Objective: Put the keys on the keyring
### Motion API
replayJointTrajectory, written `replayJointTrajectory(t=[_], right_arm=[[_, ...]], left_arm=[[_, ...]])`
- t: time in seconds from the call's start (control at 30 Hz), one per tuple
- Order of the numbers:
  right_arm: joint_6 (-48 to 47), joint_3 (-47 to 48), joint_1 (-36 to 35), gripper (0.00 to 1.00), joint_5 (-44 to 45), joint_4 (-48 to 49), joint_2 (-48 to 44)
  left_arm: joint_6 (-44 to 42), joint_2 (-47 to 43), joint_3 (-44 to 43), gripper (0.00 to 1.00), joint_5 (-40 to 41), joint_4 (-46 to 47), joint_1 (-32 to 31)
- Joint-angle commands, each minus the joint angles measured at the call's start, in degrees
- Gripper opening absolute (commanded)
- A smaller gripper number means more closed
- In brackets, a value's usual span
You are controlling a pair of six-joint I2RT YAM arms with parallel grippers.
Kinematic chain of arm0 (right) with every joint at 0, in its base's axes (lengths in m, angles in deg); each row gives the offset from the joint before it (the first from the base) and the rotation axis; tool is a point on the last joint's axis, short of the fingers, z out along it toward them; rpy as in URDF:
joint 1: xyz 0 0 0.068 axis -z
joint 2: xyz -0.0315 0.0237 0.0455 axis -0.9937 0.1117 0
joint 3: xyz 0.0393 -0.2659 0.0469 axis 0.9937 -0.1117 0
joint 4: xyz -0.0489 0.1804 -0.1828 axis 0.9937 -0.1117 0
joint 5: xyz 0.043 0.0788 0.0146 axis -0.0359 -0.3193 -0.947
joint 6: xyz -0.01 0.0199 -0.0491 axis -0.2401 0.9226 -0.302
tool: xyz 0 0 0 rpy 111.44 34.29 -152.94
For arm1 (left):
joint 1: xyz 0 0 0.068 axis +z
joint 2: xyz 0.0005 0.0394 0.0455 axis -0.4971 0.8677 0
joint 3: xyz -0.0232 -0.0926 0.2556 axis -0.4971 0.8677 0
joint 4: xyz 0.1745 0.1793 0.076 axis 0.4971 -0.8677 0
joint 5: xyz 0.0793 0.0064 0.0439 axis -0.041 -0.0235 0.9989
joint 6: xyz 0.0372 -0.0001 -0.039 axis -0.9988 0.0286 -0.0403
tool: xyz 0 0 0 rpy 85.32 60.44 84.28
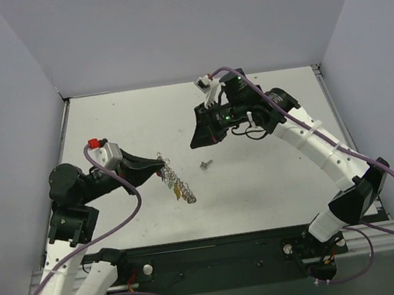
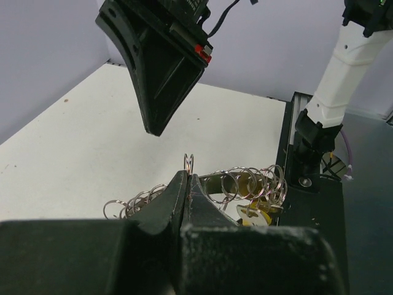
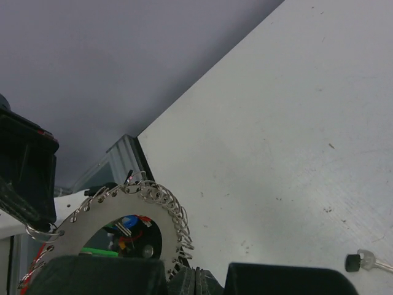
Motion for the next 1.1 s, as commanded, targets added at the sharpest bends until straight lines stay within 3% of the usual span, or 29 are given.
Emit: replayJointTrajectory(t=[0.0,0.07,0.13,0.27,0.4,0.63,0.67,1.07], right_arm=[[0.0,-1.8,-0.5,0.00,3.7,-2.6,-1.9],[0.9,-3.8,1.2,0.00,9.6,-2.5,-1.1],[2.1,-6.4,2.2,0.09,13.6,-1.1,0.2],[2.1,-9.0,3.0,0.39,21.0,1.8,4.3],[2.1,-8.3,1.8,0.56,24.9,3.5,12.0],[1.2,-3.4,-1.3,0.55,24.8,5.1,23.9],[3.2,-2.8,-1.3,0.50,24.3,4.9,24.9],[16.4,-1.2,-2.7,0.38,24.4,3.2,31.7]], left_arm=[[-1.8,-2.2,-0.2,0.00,-2.1,2.7,-0.2],[-2.5,-2.7,-0.2,0.00,-1.1,-0.6,-0.2],[-3.9,-2.7,-0.8,0.00,0.2,-3.1,-0.3],[-6.7,-2.3,-2.3,0.00,4.8,-9.8,-0.3],[-8.8,-1.0,-3.7,0.00,9.1,-13.7,-0.1],[-8.4,1.3,-4.1,0.00,11.1,-14.9,0.7],[-8.4,1.7,-4.3,0.00,11.2,-14.9,0.8],[-8.9,2.4,-4.1,0.00,10.8,-14.3,1.2]])
